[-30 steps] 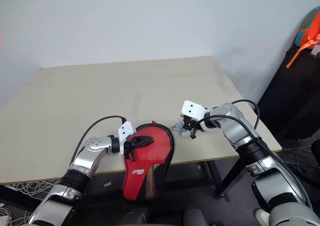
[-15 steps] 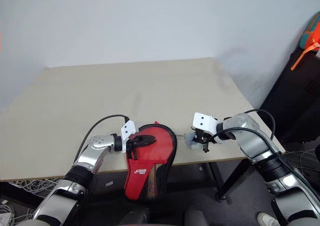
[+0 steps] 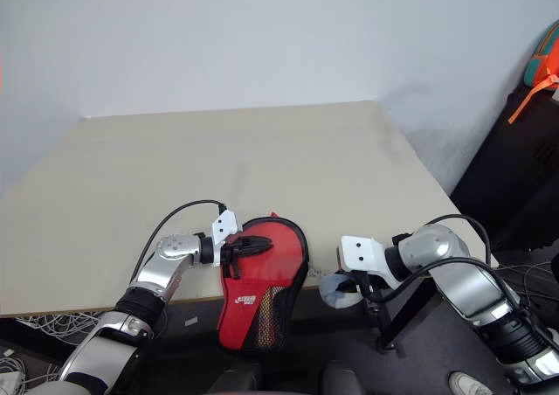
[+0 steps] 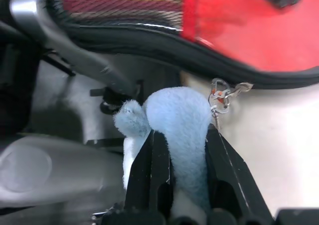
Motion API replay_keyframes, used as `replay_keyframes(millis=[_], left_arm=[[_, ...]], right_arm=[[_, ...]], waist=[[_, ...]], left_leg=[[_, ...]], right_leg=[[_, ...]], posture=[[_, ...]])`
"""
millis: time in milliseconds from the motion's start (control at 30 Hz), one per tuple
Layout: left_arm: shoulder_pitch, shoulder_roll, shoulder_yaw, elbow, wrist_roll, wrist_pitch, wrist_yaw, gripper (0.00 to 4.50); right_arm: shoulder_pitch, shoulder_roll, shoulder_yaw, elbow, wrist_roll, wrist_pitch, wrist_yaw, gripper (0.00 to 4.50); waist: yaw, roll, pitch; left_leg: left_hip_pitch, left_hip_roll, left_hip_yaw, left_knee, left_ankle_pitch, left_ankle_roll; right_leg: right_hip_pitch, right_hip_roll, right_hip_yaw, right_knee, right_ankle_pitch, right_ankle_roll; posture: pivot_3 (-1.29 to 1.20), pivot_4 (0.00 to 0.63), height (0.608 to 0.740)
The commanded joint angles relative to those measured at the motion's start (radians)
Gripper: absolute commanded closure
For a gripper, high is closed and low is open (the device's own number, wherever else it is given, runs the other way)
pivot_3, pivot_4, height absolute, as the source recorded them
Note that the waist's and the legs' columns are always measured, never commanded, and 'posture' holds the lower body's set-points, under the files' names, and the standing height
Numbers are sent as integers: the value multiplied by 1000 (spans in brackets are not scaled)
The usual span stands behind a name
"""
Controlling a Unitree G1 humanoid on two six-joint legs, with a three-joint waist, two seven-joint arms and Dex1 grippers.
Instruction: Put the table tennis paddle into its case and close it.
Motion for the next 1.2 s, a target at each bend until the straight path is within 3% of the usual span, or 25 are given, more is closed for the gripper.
replay_keyframes(millis=[33,467,733,1200], left_arm=[[38,15,-33,65,60,28,-2,4053],[45,14,-34,22,52,70,-22,4053],[36,12,-50,21,60,63,-51,4053],[15,-26,-62,57,77,11,-83,4053]], right_arm=[[24,-34,-25,-76,20,-16,20,4204],[130,-68,-32,-285,108,71,7,4204],[51,17,2,-138,3,84,-116,4204],[58,49,7,-120,-15,103,-179,4204]], waist=[[0,0,0],[0,-4,3],[0,-5,3],[1,-5,3]], left_leg=[[0,0,0,0,0,0],[0,0,-1,0,-2,0],[0,1,0,0,-3,-1],[0,0,-1,0,-3,-1]], right_leg=[[0,0,0,0,0,0],[0,-1,-1,-2,-1,0],[-1,-2,-2,-2,-1,0],[0,-2,-3,-5,-1,0]], posture=[[0,0,739],[0,0,739],[0,0,739],[0,0,739]])
